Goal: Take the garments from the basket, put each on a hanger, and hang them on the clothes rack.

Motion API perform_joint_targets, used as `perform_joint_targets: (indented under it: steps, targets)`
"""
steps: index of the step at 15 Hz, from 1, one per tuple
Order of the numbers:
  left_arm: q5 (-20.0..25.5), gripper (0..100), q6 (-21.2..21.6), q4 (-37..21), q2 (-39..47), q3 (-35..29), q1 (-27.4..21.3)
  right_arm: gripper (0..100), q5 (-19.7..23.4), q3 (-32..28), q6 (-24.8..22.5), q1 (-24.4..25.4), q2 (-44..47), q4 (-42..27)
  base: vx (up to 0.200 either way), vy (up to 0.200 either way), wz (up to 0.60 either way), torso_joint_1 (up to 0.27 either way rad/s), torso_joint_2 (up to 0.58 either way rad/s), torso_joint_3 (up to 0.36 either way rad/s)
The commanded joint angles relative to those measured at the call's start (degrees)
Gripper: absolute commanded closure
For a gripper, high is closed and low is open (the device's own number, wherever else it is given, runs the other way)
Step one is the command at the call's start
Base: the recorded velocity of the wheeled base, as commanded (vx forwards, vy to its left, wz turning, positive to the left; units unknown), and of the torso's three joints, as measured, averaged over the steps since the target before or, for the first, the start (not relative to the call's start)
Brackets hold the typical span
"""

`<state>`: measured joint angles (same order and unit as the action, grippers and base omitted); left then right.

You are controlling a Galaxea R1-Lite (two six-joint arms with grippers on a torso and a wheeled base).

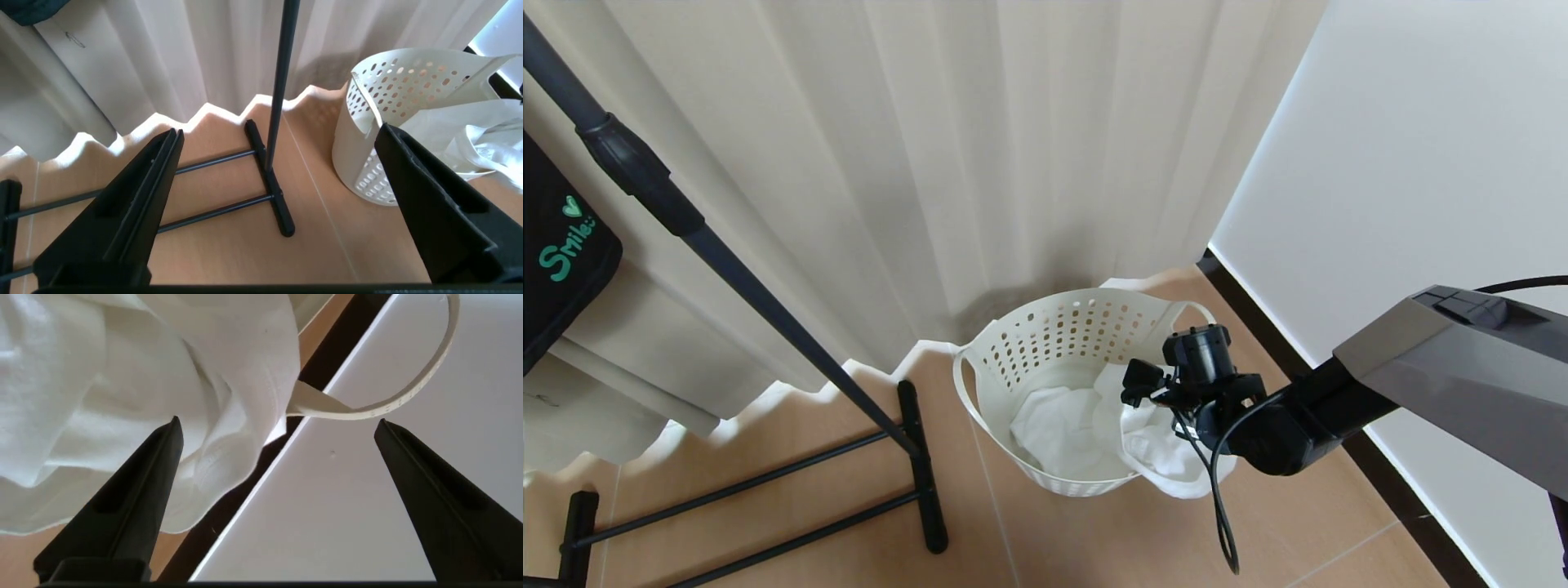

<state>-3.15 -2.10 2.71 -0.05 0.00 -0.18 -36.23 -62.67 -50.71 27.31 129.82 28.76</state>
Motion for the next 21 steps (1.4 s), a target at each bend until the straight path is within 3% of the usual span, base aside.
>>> perform_joint_targets:
  steps: [1, 20, 21]
  targets:
    - [0.0, 0, 0.0, 0.0, 0.0, 0.0, 0.0, 0, -0.3, -1.4, 0.0, -0.1, 1.1, 0.0, 0.0, 0.0, 0.0, 0.0, 0.0, 0.0]
    - [0.0, 0, 0.0, 0.0, 0.0, 0.0, 0.0, 0, -2.1, -6.3, 0.2, -1.0, 6.7, 4.1, 0.0, 0.0, 0.0, 0.0, 0.0, 0.0]
    - [0.0, 0, 0.0, 0.0, 0.0, 0.0, 0.0, 100, -2.1, -6.7, 0.2, -1.0, 7.1, 4.1, 0.0, 0.0, 0.0, 0.0, 0.0, 0.0]
